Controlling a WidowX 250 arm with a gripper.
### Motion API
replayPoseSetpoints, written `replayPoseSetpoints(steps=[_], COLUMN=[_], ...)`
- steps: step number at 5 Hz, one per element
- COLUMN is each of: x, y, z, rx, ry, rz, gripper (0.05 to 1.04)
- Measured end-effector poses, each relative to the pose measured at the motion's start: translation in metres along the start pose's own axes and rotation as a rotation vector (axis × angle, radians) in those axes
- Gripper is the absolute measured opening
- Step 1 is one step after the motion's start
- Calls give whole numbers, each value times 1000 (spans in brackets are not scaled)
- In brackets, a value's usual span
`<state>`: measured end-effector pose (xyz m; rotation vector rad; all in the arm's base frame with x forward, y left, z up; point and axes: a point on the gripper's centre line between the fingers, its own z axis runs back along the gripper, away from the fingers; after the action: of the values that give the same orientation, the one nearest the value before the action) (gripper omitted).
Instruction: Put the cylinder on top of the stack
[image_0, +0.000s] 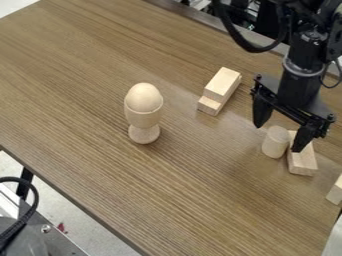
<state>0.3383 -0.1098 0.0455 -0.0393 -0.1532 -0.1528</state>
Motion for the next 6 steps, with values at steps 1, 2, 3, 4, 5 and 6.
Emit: replayPoseSetpoints(steps=[1,2,3,4,5,6], x=[-2,-6,-8,-5,13,33], y=[6,10,12,21,42,70], z=[-3,-3,10,31,48,63], rx=[2,4,2,-5,-18,-25], ry=[0,9,-13,-46,-101,-158], rz=[27,35,44,70,145,204], gripper=[697,531,531,531,531,531])
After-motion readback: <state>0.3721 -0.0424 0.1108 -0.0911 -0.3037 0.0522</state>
